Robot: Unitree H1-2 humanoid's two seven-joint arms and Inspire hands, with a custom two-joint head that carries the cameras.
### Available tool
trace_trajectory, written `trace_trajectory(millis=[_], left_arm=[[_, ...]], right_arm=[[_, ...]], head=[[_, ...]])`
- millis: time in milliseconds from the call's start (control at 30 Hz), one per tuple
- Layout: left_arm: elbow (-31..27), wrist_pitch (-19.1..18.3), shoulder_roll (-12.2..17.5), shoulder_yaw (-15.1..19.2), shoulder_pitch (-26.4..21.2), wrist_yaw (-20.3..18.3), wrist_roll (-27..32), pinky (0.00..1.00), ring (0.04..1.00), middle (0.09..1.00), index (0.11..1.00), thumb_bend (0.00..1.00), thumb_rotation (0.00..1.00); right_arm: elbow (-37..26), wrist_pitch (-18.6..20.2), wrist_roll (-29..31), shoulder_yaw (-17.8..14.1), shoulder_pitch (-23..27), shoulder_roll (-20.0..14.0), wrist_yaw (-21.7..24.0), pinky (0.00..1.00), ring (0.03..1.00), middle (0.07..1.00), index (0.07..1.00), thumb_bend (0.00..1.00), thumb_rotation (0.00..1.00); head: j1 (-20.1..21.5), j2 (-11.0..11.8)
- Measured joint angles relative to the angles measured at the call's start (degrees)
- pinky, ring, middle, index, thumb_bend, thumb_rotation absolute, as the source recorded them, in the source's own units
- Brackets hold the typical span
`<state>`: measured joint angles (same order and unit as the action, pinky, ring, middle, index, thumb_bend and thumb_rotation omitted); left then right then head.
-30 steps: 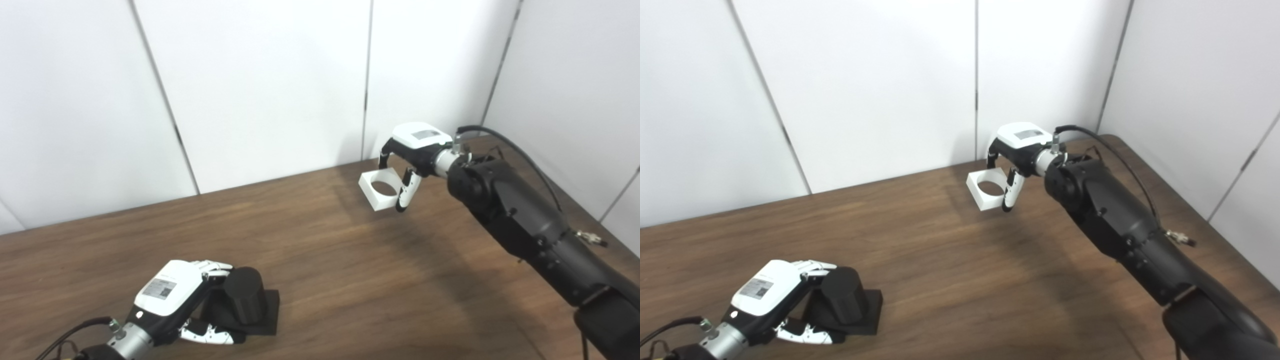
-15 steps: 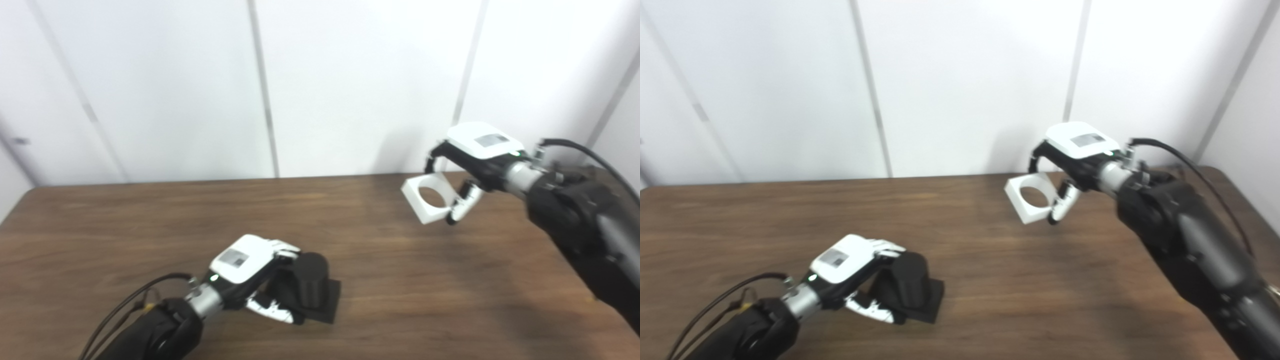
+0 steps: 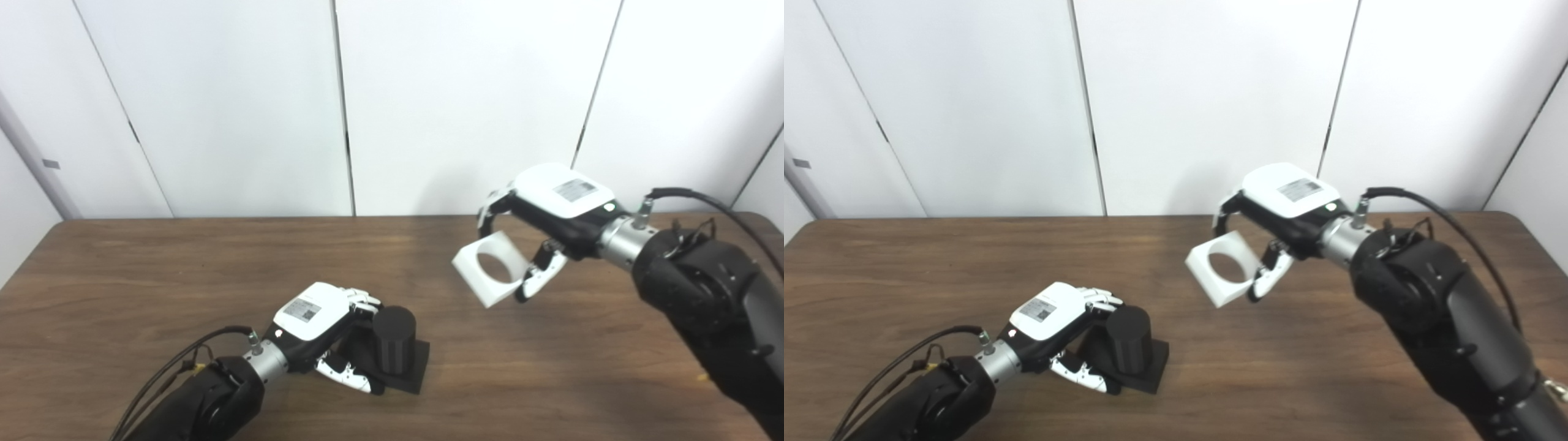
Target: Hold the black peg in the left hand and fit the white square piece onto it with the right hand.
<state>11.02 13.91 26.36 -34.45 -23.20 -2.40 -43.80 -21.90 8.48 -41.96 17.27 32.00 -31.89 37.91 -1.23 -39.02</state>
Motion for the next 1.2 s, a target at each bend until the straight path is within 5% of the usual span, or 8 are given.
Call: trace_trajectory(millis=[467, 1200], left_arm=[[-0.1, -0.8, -0.6, -0.1, 0.0, -0.1, 0.0, 0.75, 0.823, 0.808, 0.492, 0.52, 0.08], [-0.7, -2.3, -0.9, -0.7, -0.1, -0.5, 0.0, 0.77, 0.837, 0.810, 0.492, 0.52, 0.08]], right_arm=[[0.2, -2.3, -0.1, 1.5, -1.0, 6.3, 0.4, 0.84, 0.827, 0.745, 0.477, 0.52, 0.14], [2.4, -2.6, -0.1, 2.5, -1.6, 10.6, -0.1, 0.84, 0.822, 0.743, 0.478, 0.52, 0.14]], head=[[-0.7, -0.3], [-1.8, -1.3]])
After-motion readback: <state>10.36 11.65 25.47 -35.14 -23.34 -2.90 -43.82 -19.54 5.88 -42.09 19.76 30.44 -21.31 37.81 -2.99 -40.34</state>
